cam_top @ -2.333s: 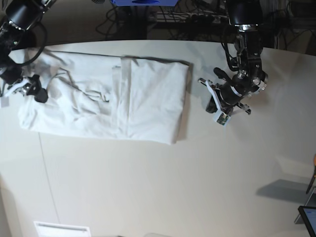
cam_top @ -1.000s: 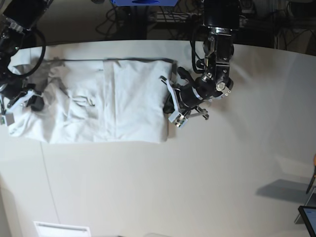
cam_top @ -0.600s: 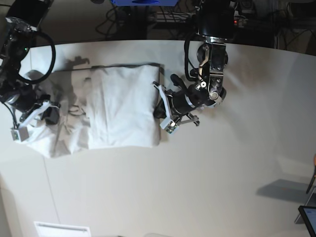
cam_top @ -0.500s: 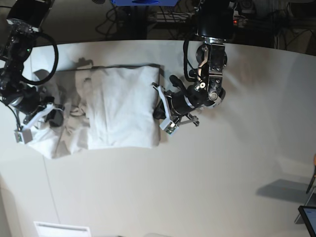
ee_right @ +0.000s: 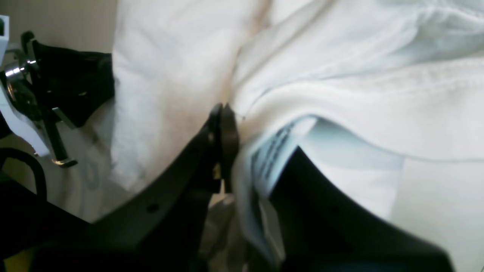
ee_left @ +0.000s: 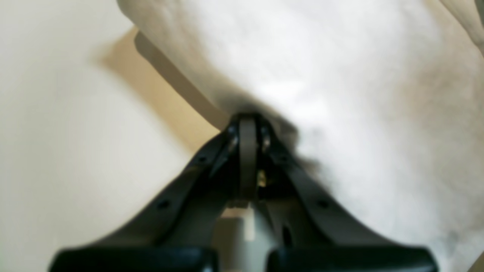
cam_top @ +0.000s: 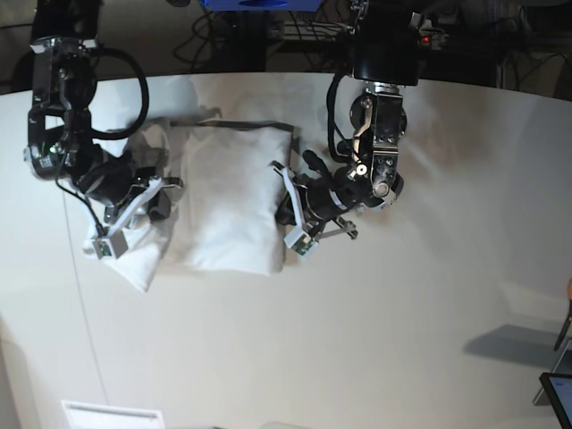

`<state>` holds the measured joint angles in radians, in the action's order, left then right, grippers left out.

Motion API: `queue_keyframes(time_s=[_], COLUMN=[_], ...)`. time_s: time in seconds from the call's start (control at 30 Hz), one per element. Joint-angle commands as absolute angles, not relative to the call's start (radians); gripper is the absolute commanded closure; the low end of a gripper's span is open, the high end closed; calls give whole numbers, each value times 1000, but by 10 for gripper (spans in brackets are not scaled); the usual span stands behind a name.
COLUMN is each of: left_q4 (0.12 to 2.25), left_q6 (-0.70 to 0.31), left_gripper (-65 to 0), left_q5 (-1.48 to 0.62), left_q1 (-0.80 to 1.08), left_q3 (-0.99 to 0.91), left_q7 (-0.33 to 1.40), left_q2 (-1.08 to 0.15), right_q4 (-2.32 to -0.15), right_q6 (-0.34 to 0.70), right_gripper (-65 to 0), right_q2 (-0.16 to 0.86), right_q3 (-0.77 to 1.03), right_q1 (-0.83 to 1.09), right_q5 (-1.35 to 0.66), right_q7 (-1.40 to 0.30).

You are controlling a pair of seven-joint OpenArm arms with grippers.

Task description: Fold the T-shirt properly

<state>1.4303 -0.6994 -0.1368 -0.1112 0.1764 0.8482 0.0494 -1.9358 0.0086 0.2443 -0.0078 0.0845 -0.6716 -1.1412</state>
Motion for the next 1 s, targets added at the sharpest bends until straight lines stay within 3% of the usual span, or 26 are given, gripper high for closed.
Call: queue_keyframes(time_s=[0.0,0.2,0.43,0.7,0.97], left_q4=[1435,1434,1434,1434,1434], left_q6=[-698,-698,-698,-698,-698], left_gripper=[0,0,0,0,0], left_q5=[-139,-139,-139,-139,-139], left_q1=[-125,-124,-124,-119,-116], left_q3=[179,180,180,180,182], left_q7=[858,858,858,858,858], left_q2=[64,65,64,61,61], right_q4=[-1960,-1969,-1975,-1979,-1974], right_q6=[1,-25,-154,-323,-450], right_gripper=[-3,-3,-3,-3,-3], right_q2=[249,249,272,340,375], right_q3=[-21,-76,-186,-377,-460], right_q1=[71,71,67,64,21], right_q5=[-688,-687,-685,-685,-684], right_q7=[-1124,-1127,-1110,-946,-938])
